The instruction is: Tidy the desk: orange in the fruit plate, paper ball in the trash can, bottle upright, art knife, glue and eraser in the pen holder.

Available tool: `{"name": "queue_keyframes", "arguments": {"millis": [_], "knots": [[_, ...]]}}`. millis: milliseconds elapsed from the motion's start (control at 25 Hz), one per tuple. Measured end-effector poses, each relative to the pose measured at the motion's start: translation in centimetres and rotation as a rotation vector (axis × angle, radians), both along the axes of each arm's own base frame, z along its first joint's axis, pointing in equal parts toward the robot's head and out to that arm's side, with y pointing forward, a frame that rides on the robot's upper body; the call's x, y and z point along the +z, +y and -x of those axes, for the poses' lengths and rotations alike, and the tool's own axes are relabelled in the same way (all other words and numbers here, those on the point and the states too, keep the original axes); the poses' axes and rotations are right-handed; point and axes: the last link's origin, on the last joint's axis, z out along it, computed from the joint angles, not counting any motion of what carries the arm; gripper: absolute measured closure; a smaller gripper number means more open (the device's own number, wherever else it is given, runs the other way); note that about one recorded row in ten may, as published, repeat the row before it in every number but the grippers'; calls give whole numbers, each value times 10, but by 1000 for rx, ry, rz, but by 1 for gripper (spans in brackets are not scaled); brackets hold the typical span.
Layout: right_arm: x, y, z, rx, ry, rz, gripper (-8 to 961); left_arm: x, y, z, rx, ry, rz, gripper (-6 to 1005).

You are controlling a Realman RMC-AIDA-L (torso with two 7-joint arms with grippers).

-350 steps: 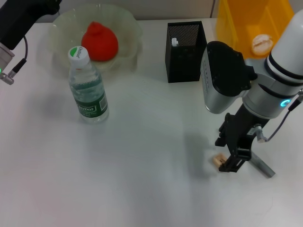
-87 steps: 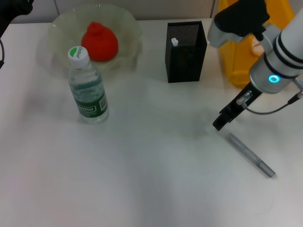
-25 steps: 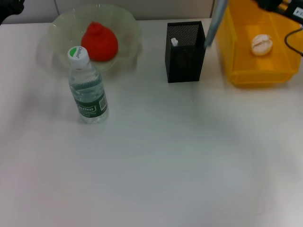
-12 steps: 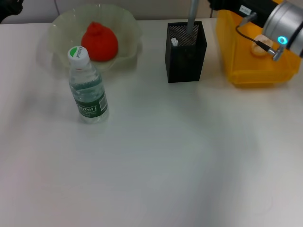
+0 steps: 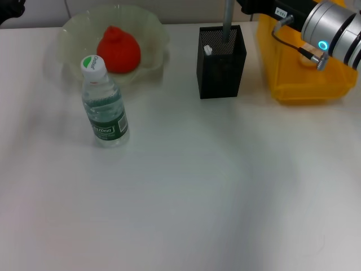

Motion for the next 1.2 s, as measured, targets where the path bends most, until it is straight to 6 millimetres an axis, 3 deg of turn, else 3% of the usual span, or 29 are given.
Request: {"name": "queue_keyframes", "arguments": {"millis": [360,520,680,800,840,920,1000,1120,1200], "knots": [[-1,-7,-4,-2,42,13,646,1,1,-2,-9,1,-3,478],[5,-13,-8,1,103,-5,565,1,1,-3,-15,-10,1,478],[18,-25,-6,81,168,6,483,9,0,-3,-22,-56,23,478],[38,-33,-1,122,264,47,422,18,0,-2,-29,-96,58,478],[46,-36,0,138,290,69,386,37,-1,-2,-53,-139,167,478],[60,-43,4,177,326,124,315,49,-2,-3,-75,-144,248,478],[73,-50,10,220,332,192,315,62,-7,-9,-124,-131,361,478],[87,-61,18,271,293,322,315,75,-17,-21,-207,-38,524,478],[87,-66,22,282,226,423,315,73,-23,-29,-238,53,657,477]]}}
